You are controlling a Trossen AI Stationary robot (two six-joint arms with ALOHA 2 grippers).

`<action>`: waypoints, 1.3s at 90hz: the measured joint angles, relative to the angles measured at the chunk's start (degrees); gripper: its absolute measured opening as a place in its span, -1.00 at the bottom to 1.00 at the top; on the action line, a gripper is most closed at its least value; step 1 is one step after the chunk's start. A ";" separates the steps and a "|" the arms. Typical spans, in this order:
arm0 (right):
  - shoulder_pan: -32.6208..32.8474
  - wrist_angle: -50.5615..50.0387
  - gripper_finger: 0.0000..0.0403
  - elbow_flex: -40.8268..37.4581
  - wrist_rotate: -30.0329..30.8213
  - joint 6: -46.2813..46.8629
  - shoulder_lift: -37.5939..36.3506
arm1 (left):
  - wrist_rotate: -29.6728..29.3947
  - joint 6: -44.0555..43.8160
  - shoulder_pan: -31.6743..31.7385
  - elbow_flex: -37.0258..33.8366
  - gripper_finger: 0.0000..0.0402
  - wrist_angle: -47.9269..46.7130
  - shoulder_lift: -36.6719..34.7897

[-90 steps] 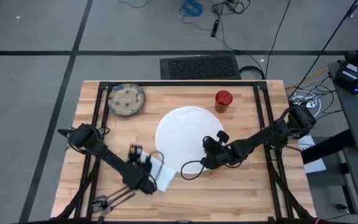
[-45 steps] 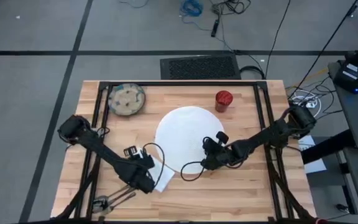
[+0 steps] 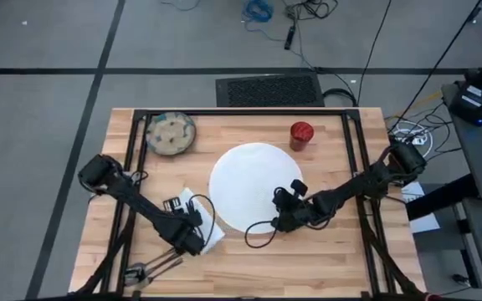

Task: Set table place
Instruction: Move the white napkin to the middle left of the table

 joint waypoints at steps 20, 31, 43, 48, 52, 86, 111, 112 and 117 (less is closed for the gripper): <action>-0.89 1.67 -1.00 0.02 0.42 -0.78 0.00 | -20.82 22.34 3.56 -2.58 -0.34 -7.06 0.20; -1.27 2.21 -1.00 0.02 0.20 -1.05 0.00 | -17.95 22.36 7.90 -1.49 -0.34 -9.81 0.11; -1.23 2.23 -1.00 0.02 -0.29 -1.05 0.00 | -10.18 9.56 9.04 -0.86 -0.34 -8.26 -3.12; -1.14 2.32 -1.00 0.02 -0.87 -1.01 0.00 | -5.12 4.95 9.19 -1.43 -0.34 -5.78 -4.72; -1.14 2.41 -1.00 0.02 -1.41 -0.61 0.00 | -1.19 2.64 9.25 -2.37 -0.34 -2.73 -6.04; 0.38 6.20 -1.00 -0.01 -1.48 -2.00 0.00 | 7.58 8.56 12.27 -13.81 -0.34 8.04 -10.38; -1.14 7.49 -1.00 -0.01 -1.46 -3.28 0.00 | -3.44 28.89 20.14 -14.21 -0.34 5.89 -10.03; -1.17 7.56 -1.00 -0.01 -1.48 -3.28 0.00 | -3.61 29.04 20.47 -14.21 -0.34 5.70 -10.03; -1.25 7.57 -1.00 -0.01 -1.47 -3.26 0.00 | -3.91 29.19 22.06 -14.21 -0.34 4.49 -10.01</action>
